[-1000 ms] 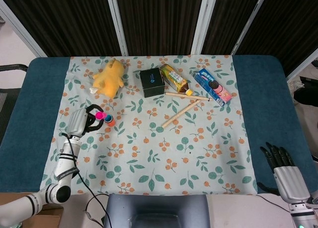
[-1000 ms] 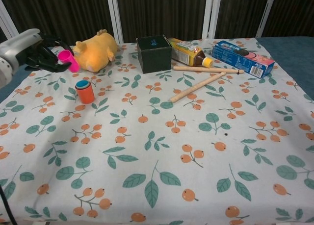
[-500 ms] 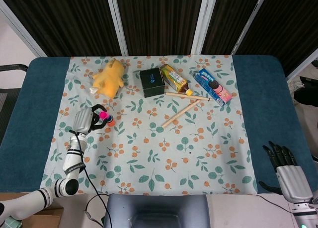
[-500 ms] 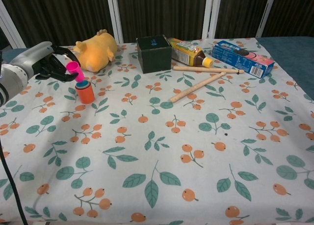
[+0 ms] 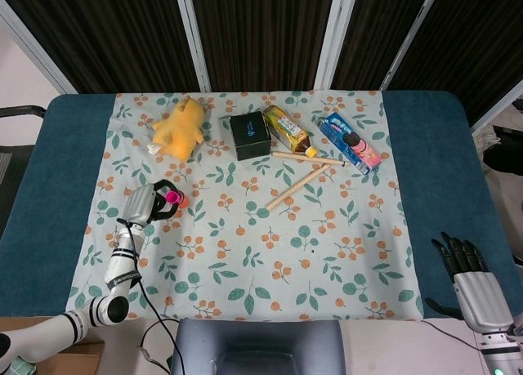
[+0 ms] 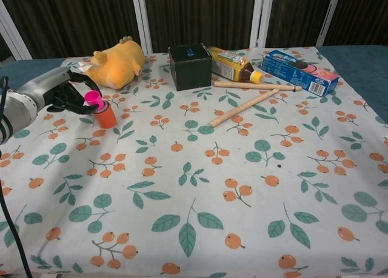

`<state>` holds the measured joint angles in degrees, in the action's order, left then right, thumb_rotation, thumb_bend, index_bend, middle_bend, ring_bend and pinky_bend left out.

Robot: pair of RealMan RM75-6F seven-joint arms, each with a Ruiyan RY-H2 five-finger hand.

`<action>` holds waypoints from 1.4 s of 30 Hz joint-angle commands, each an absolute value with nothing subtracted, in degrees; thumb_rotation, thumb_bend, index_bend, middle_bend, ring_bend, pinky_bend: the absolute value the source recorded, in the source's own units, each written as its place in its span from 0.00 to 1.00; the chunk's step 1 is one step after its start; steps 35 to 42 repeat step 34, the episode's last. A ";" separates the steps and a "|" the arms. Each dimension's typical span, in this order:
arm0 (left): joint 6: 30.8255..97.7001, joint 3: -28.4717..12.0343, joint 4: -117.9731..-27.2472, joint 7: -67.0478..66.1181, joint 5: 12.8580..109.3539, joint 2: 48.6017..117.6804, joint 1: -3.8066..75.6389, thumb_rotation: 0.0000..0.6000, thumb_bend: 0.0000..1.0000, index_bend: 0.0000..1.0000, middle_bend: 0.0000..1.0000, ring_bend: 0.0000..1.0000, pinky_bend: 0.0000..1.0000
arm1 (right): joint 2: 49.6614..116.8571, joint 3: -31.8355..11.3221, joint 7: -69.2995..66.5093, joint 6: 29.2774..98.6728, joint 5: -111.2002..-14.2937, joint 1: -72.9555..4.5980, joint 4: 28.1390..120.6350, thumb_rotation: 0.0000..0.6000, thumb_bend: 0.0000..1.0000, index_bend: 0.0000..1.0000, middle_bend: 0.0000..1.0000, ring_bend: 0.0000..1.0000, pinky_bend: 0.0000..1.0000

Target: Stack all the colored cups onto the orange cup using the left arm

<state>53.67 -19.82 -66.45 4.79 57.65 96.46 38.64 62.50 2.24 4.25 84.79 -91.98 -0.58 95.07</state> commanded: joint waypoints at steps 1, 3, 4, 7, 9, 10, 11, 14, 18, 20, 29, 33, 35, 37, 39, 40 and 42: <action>53.67 -19.59 -66.67 4.38 57.67 96.68 38.74 1.00 0.37 0.44 1.00 1.00 1.00 | 62.45 2.27 4.17 84.82 -92.04 -0.57 95.07 1.00 0.11 0.00 0.00 0.00 0.00; 53.27 -19.40 -66.94 3.63 57.24 96.64 38.85 1.00 0.37 0.29 1.00 1.00 1.00 | 62.43 2.29 4.13 84.84 -92.10 -0.56 95.08 1.00 0.11 0.00 0.00 0.00 0.00; 53.00 -19.37 -67.16 3.01 56.79 96.55 38.96 1.00 0.36 0.17 1.00 1.00 1.00 | 62.41 2.32 4.10 84.84 -92.12 -0.56 95.09 1.00 0.11 0.00 0.00 0.00 0.00; 54.05 -19.56 -67.71 1.98 56.58 96.52 38.95 1.00 0.36 0.00 1.00 1.00 1.00 | 62.36 2.37 3.98 84.97 -92.29 -0.52 95.08 1.00 0.11 0.00 0.00 0.00 0.00; 54.73 -19.51 -68.38 1.99 56.99 96.13 38.68 1.00 0.36 0.00 1.00 1.00 1.00 | 62.32 2.38 3.90 85.07 -92.36 -0.48 95.04 1.00 0.11 0.00 0.00 0.00 0.00; 54.78 -19.41 -69.09 2.20 57.25 95.59 38.44 1.00 0.36 0.00 1.00 1.00 1.00 | 62.30 2.40 3.84 85.11 -92.41 -0.46 95.04 1.00 0.11 0.00 0.00 0.00 0.00; 55.07 -19.21 -70.12 2.60 57.88 94.81 38.05 1.00 0.36 0.00 1.00 1.00 1.00 | 62.29 2.41 3.81 85.16 -92.47 -0.45 95.04 1.00 0.11 0.00 0.00 0.00 0.00; 58.94 -16.96 -75.60 5.18 63.62 90.49 34.95 1.00 0.35 0.00 0.99 1.00 1.00 | 62.24 2.50 3.74 85.33 -92.67 -0.37 94.99 1.00 0.11 0.00 0.00 0.00 0.00; 67.58 -7.22 -87.36 12.13 79.28 78.73 26.42 1.00 0.37 0.00 0.49 0.58 0.82 | 62.68 2.58 4.60 84.85 -92.57 -0.48 94.85 1.00 0.11 0.00 0.00 0.00 0.00; 73.57 -2.26 -89.48 15.00 86.21 74.65 22.03 1.00 0.37 0.00 0.29 0.29 0.50 | 63.03 2.74 5.42 84.34 -92.55 -0.60 94.82 1.00 0.11 0.00 0.00 0.00 0.00; 95.38 8.77 -79.66 17.46 99.72 70.99 6.65 1.00 0.37 0.00 0.01 0.00 0.09 | 64.37 3.73 8.18 84.15 -94.45 -0.63 94.82 1.00 0.11 0.00 0.00 0.00 0.00; 94.42 9.18 -79.52 18.33 100.22 70.46 6.65 1.00 0.37 0.00 0.00 0.00 0.08 | 64.25 4.23 7.53 85.09 -95.74 -0.31 94.74 1.00 0.11 0.00 0.00 0.00 0.00; 94.00 9.06 -79.68 17.32 99.99 70.45 6.58 1.00 0.37 0.00 0.00 0.00 0.08 | 64.20 4.27 7.31 85.45 -96.00 -0.21 94.61 1.00 0.11 0.00 0.00 0.00 0.00; 94.00 9.06 -79.68 17.32 99.99 70.45 6.58 1.00 0.37 0.00 0.00 0.00 0.08 | 64.20 4.27 7.31 85.45 -96.00 -0.21 94.61 1.00 0.11 0.00 0.00 0.00 0.00; 94.00 9.06 -79.68 17.32 99.99 70.45 6.58 1.00 0.37 0.00 0.00 0.00 0.08 | 64.20 4.27 7.31 85.45 -96.00 -0.21 94.61 1.00 0.11 0.00 0.00 0.00 0.00; 94.00 9.06 -79.68 17.32 99.99 70.45 6.58 1.00 0.37 0.00 0.00 0.00 0.08 | 64.20 4.27 7.31 85.45 -96.00 -0.21 94.61 1.00 0.11 0.00 0.00 0.00 0.00; 94.00 9.06 -79.68 17.32 99.99 70.45 6.58 1.00 0.37 0.00 0.00 0.00 0.08 | 64.20 4.27 7.31 85.45 -96.00 -0.21 94.61 1.00 0.11 0.00 0.00 0.00 0.00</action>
